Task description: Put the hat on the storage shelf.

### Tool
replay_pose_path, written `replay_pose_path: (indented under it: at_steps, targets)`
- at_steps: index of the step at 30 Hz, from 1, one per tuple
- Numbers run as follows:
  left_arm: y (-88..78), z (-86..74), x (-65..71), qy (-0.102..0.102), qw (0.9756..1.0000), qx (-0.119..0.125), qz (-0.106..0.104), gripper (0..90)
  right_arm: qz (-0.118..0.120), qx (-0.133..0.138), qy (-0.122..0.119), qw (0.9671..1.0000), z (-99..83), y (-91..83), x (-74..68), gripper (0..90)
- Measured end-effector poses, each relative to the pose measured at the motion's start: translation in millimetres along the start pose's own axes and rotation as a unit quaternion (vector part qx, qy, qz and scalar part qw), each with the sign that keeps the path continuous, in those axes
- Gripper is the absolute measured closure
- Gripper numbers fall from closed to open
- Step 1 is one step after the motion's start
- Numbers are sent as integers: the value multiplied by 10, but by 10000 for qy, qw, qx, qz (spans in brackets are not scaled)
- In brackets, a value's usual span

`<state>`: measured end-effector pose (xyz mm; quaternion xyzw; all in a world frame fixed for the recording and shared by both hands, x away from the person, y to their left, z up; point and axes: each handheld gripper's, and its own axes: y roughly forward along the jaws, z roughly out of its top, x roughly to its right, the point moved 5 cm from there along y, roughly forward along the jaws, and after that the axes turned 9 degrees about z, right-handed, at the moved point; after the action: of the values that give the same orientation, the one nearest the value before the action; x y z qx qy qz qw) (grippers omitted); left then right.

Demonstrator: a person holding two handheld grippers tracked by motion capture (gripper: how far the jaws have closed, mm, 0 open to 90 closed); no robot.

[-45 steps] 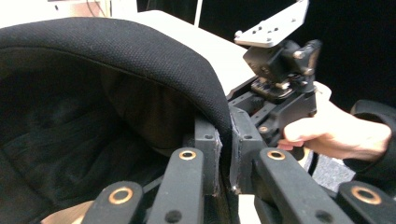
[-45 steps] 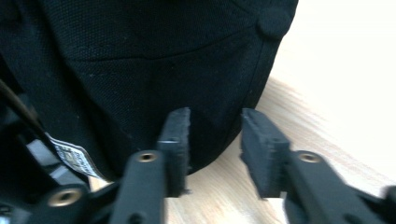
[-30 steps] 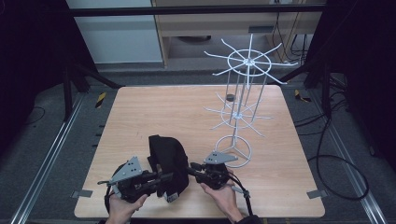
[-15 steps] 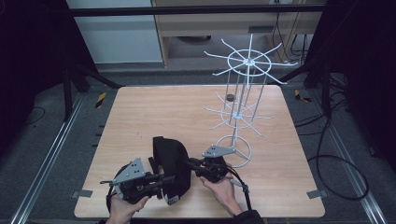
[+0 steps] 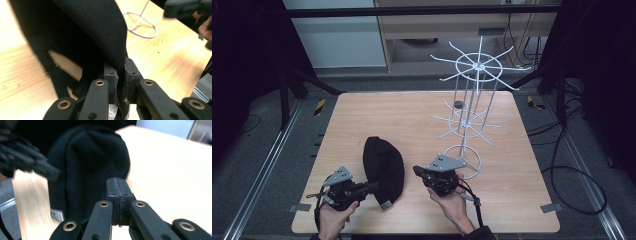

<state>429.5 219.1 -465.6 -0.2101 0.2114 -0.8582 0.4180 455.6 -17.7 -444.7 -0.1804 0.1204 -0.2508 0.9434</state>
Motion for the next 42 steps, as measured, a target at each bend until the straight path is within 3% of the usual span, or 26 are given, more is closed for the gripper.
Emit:
replay_pose_path:
  at_steps: [2,4,5,6,8,9,18,20,22,23,24,29,33,34,35,36,37,42]
  targets:
    - [-5,11,25,78,10000,27,-43,825,-95,-118,49,9999,-64,82,24,811]
    - [-5,49,113,286,9995,52,-121,826,-5,-189,145,9997,-113,151,38,746]
    - [-5,49,113,286,9995,52,-121,828,-5,-189,145,9997,-113,151,38,746]
    - [-9,70,151,345,9992,91,-151,828,43,-237,217,9995,-152,220,53,660]
    - [-19,92,190,405,9989,123,-180,829,69,-266,241,9993,-169,246,65,639]
    - [-45,140,271,529,9980,210,-272,830,130,-240,387,9989,-204,291,96,594]
    - [-92,172,542,921,9926,279,-738,833,323,-103,652,9973,-229,370,191,501]
    - [-95,171,604,987,9909,302,-868,833,382,-124,763,9963,-245,395,212,514]
    - [-96,172,621,1051,9903,300,-862,833,426,-170,798,9958,-259,406,216,543]
    - [-97,172,638,1090,9897,296,-885,833,504,-207,859,9948,-276,404,214,704]
    - [-97,172,638,1090,9897,296,-885,833,486,-213,816,9953,-278,394,215,750]
    - [-109,176,593,967,9912,350,-840,832,362,-179,805,9959,-244,316,218,756]
    - [-124,171,467,688,9952,386,-571,823,83,-61,532,9985,-119,163,187,756]
    - [-124,171,467,688,9952,386,-571,820,21,-41,444,9990,-93,137,173,756]
    - [-101,121,343,386,9979,277,-443,814,-32,-45,357,9993,-62,113,147,756]
    - [-101,121,343,386,9979,277,-443,810,-32,-45,357,9993,-62,113,147,756]
    - [-59,37,218,145,9993,103,-333,807,-154,-113,166,9997,-18,104,91,756]
    - [15,-110,16,-87,9996,-256,-70,789,-249,-362,-10,9990,-28,241,16,756]
